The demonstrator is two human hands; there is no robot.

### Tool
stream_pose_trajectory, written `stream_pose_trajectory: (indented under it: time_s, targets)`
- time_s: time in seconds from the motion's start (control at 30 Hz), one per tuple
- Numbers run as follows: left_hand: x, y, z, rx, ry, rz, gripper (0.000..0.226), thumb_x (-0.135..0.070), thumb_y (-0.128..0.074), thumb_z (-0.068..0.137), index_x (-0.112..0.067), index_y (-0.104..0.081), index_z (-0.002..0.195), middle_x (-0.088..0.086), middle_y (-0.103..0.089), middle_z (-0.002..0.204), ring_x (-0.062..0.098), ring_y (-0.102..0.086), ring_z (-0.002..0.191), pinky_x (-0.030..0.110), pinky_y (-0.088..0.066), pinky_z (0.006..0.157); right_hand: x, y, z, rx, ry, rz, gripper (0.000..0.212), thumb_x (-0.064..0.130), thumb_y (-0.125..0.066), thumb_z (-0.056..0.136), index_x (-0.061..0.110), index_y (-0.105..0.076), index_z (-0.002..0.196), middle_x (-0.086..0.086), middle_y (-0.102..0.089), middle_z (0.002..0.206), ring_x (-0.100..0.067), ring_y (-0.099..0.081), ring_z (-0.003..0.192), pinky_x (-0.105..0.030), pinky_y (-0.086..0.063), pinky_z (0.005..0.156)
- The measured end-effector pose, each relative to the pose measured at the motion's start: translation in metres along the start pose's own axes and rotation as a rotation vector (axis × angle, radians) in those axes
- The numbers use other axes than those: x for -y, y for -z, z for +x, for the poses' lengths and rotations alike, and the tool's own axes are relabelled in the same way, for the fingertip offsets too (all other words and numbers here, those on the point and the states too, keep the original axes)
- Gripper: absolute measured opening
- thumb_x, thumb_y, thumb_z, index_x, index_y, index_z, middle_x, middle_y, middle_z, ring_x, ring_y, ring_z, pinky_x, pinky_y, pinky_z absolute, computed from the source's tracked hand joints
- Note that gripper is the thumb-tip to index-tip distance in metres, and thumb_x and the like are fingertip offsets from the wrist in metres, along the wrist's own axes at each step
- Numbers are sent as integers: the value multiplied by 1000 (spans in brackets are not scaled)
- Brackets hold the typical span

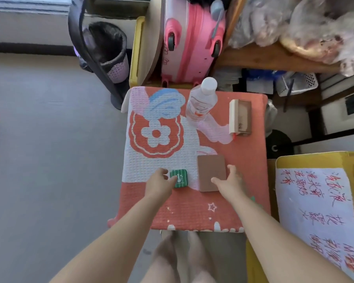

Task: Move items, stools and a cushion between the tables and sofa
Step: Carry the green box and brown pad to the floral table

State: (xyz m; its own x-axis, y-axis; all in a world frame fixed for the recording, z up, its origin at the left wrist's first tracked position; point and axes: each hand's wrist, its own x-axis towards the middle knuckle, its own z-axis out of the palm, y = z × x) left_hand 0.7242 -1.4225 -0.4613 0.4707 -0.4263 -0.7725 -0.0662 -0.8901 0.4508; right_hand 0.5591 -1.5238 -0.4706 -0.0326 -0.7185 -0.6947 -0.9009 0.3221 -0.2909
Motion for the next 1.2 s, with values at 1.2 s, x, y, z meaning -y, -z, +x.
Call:
stream_pose_trajectory:
  time_s: [1.2]
  targets:
    - [11,-42,29,-136,152,-141,36,-30,-75,76,-14,-51,97,1,-57,84,19,-55,74,29,-43,61,5,-32,19,-53,-7,142,44,21,-70,79,9,-44,112,-12,-61,116,-29,-58,100,-28,-37,71]
